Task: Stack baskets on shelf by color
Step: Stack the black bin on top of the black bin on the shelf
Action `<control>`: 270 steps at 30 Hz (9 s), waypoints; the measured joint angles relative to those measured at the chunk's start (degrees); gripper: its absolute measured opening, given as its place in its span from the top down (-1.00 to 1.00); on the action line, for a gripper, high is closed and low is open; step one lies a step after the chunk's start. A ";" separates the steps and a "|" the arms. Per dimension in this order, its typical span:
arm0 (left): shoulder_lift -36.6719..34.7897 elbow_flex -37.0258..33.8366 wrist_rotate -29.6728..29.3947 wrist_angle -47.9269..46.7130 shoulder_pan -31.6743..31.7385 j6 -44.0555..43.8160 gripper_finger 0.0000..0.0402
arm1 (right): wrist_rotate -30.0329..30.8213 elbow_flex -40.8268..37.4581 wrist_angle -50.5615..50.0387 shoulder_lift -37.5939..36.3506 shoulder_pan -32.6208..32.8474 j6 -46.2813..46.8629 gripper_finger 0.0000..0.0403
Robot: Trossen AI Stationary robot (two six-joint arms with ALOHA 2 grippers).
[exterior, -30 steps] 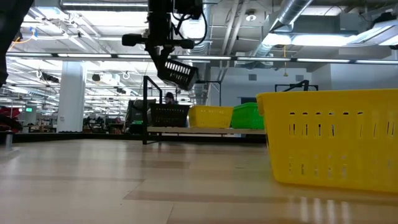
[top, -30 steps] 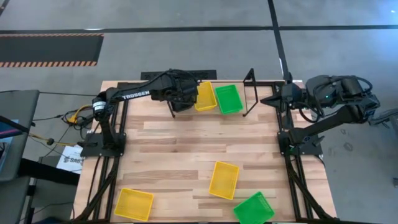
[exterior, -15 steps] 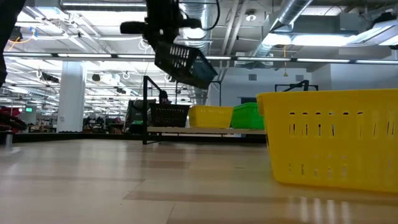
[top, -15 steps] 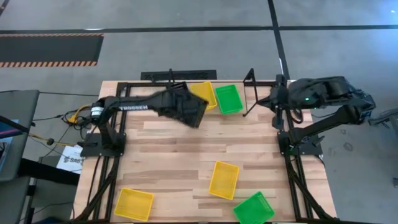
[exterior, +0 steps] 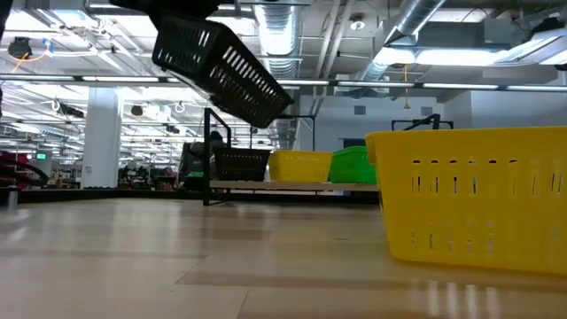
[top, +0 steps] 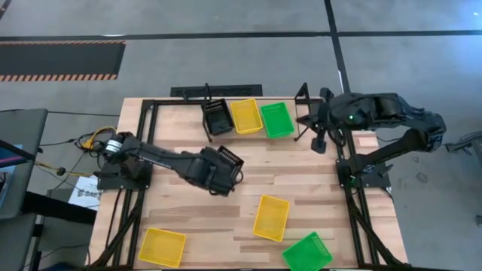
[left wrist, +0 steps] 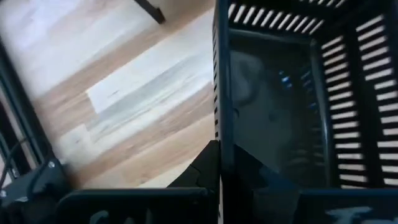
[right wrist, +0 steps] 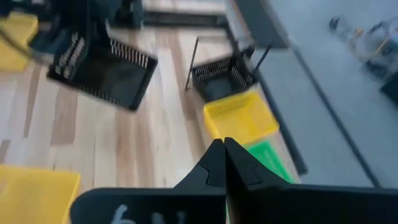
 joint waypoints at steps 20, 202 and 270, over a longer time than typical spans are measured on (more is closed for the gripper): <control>-22.43 -0.43 -39.77 -0.28 -3.09 -6.52 1.00 | -3.20 -0.02 9.61 16.32 -8.71 -4.69 0.99; -26.85 -0.50 -35.59 -0.22 -3.07 3.15 1.00 | -28.45 14.36 20.38 52.05 -22.55 -3.08 1.00; -26.84 -0.50 -35.25 -0.22 -3.06 3.29 1.00 | -17.79 4.71 -0.89 39.98 -30.74 -6.89 0.97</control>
